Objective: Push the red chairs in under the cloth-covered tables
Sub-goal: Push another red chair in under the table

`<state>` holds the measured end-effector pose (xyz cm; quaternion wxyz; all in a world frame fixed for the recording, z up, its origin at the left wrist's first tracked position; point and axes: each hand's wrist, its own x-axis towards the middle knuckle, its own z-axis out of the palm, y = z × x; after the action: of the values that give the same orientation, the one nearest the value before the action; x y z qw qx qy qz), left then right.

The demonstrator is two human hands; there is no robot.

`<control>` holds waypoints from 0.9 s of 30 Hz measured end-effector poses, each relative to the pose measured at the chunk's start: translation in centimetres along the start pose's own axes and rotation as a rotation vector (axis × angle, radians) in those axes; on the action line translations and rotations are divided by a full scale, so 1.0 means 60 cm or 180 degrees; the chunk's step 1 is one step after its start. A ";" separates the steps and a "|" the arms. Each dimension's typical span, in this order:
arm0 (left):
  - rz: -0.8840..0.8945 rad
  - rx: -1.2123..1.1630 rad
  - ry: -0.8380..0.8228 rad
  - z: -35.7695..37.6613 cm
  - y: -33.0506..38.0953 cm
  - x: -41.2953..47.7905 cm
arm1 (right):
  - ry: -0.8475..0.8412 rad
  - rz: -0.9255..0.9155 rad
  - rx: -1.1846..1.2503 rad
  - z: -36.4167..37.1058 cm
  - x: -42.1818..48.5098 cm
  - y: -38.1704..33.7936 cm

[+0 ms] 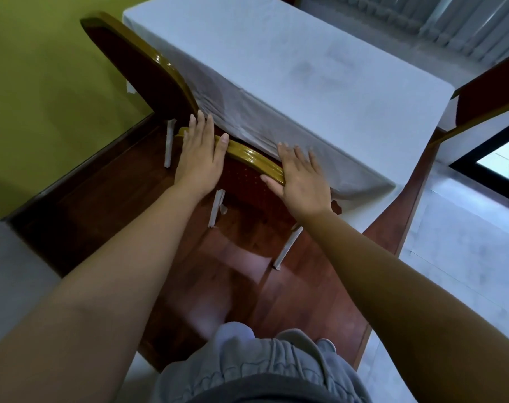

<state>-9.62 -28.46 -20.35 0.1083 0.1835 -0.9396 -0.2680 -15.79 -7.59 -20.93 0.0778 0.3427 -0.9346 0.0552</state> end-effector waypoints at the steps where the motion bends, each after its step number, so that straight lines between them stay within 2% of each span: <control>1: 0.0029 0.0009 -0.0105 0.002 0.004 0.027 | -0.0027 0.0141 0.0019 0.003 0.017 0.009; 17: -0.0116 0.0258 -0.0363 0.008 0.013 0.093 | -0.0263 0.0579 0.0133 -0.001 0.053 0.014; 23: -0.0114 0.0230 -0.0408 0.006 0.013 0.093 | -0.0188 0.0297 0.0330 0.006 0.015 0.027; 27: -0.0118 0.0225 -0.0418 0.008 0.013 0.094 | -0.0225 0.0364 0.0238 0.010 0.002 0.034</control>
<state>-15.09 -29.92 -19.72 0.0349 0.1867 -0.9499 -0.2481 -17.28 -6.21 -21.57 0.0286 0.2932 -0.9521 0.0822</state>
